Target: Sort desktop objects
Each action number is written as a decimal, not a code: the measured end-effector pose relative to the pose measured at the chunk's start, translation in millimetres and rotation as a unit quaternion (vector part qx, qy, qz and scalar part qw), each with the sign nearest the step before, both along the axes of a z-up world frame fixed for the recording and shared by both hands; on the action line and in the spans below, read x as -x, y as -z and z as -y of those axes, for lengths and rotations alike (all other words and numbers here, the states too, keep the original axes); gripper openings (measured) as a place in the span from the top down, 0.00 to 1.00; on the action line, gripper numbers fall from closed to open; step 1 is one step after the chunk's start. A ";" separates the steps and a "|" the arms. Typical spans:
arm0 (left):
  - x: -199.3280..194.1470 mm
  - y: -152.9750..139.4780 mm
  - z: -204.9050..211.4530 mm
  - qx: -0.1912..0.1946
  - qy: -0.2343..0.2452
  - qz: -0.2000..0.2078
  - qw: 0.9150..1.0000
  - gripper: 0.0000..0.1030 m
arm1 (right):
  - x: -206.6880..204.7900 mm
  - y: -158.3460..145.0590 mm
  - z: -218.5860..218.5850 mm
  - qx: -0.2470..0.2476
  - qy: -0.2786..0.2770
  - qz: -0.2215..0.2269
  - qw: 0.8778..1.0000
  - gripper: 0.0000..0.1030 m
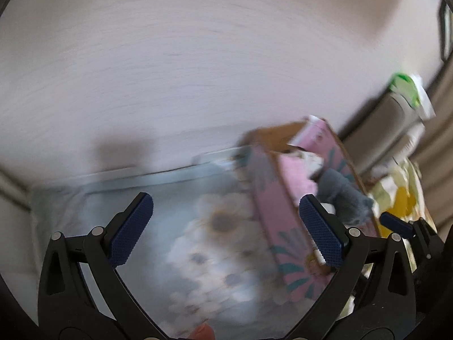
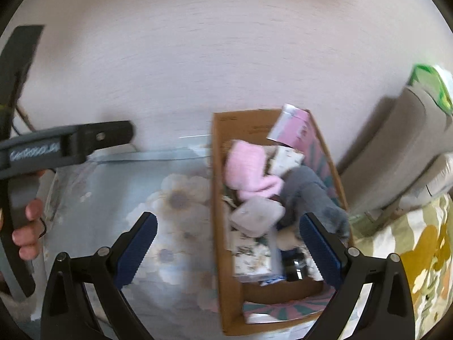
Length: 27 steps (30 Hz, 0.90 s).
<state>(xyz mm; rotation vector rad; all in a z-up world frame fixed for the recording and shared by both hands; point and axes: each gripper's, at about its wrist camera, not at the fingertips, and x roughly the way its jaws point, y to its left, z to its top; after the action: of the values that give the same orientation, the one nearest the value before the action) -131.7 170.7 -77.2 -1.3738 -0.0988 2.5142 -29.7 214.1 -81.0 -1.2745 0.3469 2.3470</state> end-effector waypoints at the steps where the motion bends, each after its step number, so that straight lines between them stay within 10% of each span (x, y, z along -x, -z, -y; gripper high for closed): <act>1: -5.1 -1.9 11.2 0.003 -0.015 -0.004 1.000 0.00 | 4.1 -0.8 4.4 -0.002 -0.005 -0.001 1.000 0.03; 27: -80.3 -18.5 124.0 0.027 -0.150 -0.042 0.987 0.00 | 54.8 -25.4 79.0 -0.036 -0.023 -0.029 0.999 0.03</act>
<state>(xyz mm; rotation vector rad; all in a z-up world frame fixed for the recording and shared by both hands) -51.4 46.7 -58.7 -1.3589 -0.2400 2.8368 -84.5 135.1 -55.6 -1.1937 0.2511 2.4162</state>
